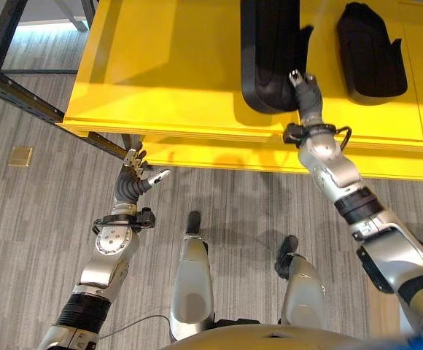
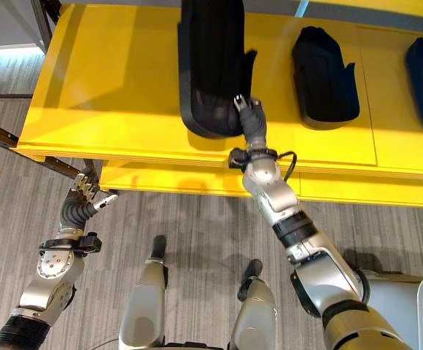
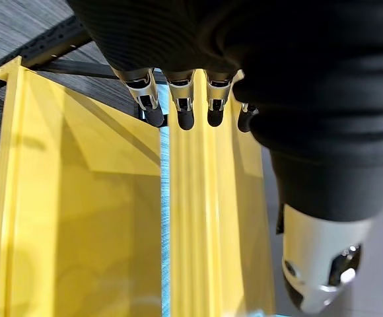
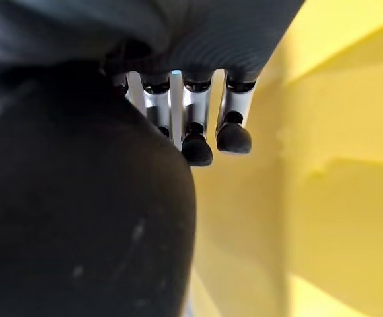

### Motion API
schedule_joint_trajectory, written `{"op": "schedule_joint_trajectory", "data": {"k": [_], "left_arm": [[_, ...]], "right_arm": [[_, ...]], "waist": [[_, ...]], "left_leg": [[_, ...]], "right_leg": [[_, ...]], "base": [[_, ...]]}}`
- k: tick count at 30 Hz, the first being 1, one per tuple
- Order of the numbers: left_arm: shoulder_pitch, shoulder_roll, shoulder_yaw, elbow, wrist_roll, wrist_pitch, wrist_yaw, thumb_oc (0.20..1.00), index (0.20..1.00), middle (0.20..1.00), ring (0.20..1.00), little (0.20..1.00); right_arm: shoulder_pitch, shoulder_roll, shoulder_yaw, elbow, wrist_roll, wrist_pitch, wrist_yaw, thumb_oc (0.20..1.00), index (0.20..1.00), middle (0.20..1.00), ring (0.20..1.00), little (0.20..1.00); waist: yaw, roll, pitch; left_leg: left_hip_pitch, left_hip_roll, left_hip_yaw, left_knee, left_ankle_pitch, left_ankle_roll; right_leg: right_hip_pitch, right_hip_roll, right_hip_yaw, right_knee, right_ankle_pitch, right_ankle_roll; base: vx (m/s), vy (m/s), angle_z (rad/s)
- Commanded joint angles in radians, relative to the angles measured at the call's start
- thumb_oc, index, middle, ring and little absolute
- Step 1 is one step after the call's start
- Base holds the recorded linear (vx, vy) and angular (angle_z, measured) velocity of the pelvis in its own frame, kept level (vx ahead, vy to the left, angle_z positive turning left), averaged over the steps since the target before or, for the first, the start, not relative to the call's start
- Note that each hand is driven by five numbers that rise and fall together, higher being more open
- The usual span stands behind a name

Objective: Move parts from the plastic box to the shelf.

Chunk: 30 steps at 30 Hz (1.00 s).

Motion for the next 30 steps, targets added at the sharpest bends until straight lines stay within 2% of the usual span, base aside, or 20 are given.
{"op": "schedule_joint_trajectory", "data": {"k": [1,12,14,15,16,25,30], "left_arm": [[0.016,0.053,-0.052,-0.093,-0.037,-0.059,-0.013,1.000,1.000,1.000,1.000,1.000],[0.011,0.073,-0.079,-0.108,-0.054,-0.057,-0.011,1.000,1.000,1.000,1.000,1.000],[-0.005,0.091,-0.100,-0.109,-0.057,-0.064,-0.010,1.000,1.000,1.000,1.000,1.000],[-0.006,0.091,-0.100,-0.109,-0.057,-0.064,-0.010,1.000,1.000,1.000,1.000,1.000],[-0.022,0.092,-0.110,-0.111,-0.056,-0.067,0.001,1.000,1.000,1.000,1.000,1.000],[-0.061,0.088,-0.134,-0.110,-0.042,-0.081,0.026,1.000,1.000,1.000,1.000,1.000],[-0.086,0.087,-0.148,-0.106,-0.030,-0.090,0.049,1.000,1.000,1.000,1.000,1.000]], "right_arm": [[-0.159,0.000,-0.046,0.031,-0.039,-0.090,-0.025,0.200,0.200,0.200,0.200,0.200],[-0.338,0.031,-0.004,0.231,-0.051,-0.070,-0.041,0.200,0.200,0.200,0.200,0.200],[-0.436,0.041,0.006,0.431,-0.025,-0.064,-0.048,0.200,0.200,0.200,0.200,0.200],[-0.438,0.041,0.006,0.432,-0.025,-0.064,-0.047,0.200,0.200,0.200,0.200,0.200],[-0.468,0.040,0.011,0.536,-0.017,-0.058,-0.048,0.200,0.200,0.200,0.200,0.200],[-0.504,0.027,-0.020,0.786,0.036,-0.041,-0.051,0.200,0.200,0.200,0.200,0.200],[-0.515,-0.015,-0.015,0.891,-0.014,-0.018,-0.067,0.200,0.200,0.200,0.200,0.200]], "waist": [[0.014,0.009,-0.052],[0.026,0.028,-0.045],[0.041,0.038,-0.032],[0.041,0.039,-0.032],[0.049,0.044,-0.018],[0.074,0.061,0.018],[0.095,0.074,0.040]], "left_leg": [[0.074,0.001,0.026,-0.038,-0.060,0.029],[0.070,-0.005,0.018,-0.059,-0.054,0.029],[0.039,-0.021,0.001,-0.041,-0.057,0.033],[0.038,-0.021,0.000,-0.040,-0.057,0.033],[0.009,-0.034,-0.013,-0.004,-0.066,0.036],[-0.069,-0.063,-0.036,0.087,-0.097,0.048],[-0.108,-0.078,-0.045,0.122,-0.105,0.057]], "right_leg": [[-0.045,-0.033,0.050,0.039,-0.006,0.017],[-0.061,-0.031,0.045,0.064,-0.020,0.013],[-0.070,-0.035,0.043,0.074,-0.025,0.012],[-0.070,-0.035,0.043,0.074,-0.025,0.012],[-0.078,-0.041,0.042,0.091,-0.030,0.009],[-0.103,-0.050,0.041,0.126,-0.049,0.005],[-0.115,-0.054,0.041,0.124,-0.046,0.006]], "base": [[0.01,-0.060,0.01],[0.01,-0.025,0.03],[-0.01,-0.014,0.10],[-0.02,-0.004,0.18],[-0.02,-0.003,0.27],[-0.02,0.019,0.13],[-0.04,0.028,0.04]]}}
